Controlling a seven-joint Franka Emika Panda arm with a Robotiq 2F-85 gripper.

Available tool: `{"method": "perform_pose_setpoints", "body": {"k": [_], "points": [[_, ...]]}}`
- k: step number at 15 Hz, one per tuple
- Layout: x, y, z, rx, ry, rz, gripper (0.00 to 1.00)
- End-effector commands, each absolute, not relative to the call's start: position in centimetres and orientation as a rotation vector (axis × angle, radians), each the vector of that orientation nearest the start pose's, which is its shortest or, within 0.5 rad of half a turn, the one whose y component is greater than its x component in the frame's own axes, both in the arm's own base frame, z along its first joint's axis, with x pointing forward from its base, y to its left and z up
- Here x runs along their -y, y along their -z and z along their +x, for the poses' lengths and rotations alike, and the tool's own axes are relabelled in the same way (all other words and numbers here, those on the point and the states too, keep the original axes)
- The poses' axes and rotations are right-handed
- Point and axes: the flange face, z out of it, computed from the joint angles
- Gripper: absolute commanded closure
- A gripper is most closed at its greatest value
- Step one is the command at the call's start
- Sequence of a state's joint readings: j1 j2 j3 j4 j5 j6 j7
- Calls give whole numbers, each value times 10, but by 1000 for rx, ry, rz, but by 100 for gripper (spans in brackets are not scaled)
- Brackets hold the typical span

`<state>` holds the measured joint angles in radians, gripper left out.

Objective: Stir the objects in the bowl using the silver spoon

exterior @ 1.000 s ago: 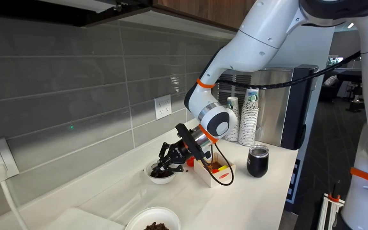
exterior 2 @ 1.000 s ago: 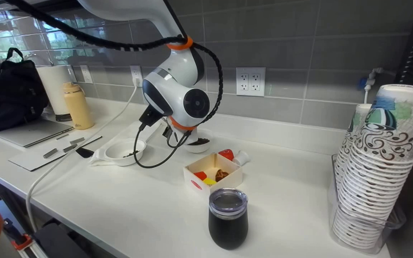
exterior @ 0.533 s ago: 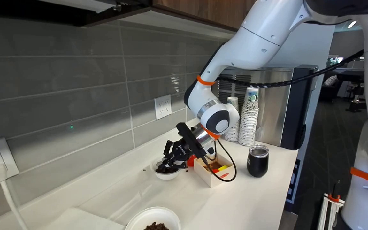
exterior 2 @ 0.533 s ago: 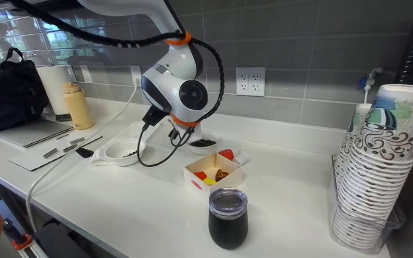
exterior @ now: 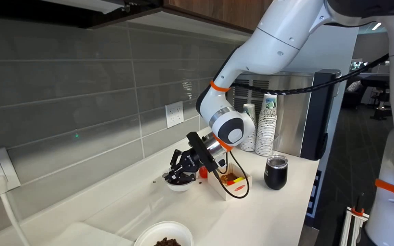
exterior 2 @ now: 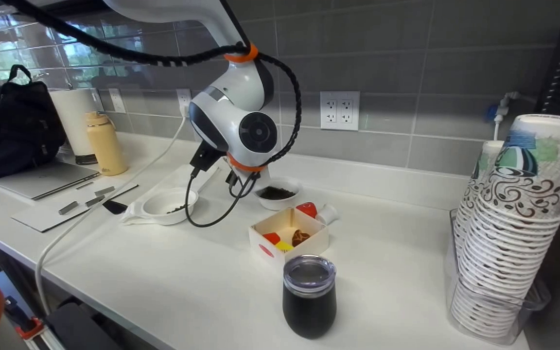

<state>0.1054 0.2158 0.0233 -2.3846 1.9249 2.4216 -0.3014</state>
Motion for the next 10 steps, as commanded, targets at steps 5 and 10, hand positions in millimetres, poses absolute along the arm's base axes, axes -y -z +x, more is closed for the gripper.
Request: {"method": "perform_pose_setpoints", "body": {"k": [5, 10], "points": [[-75, -221, 477, -1222, -199, -1641, 99], [-62, -214, 464, -1286, -282, -1636, 99]]}}
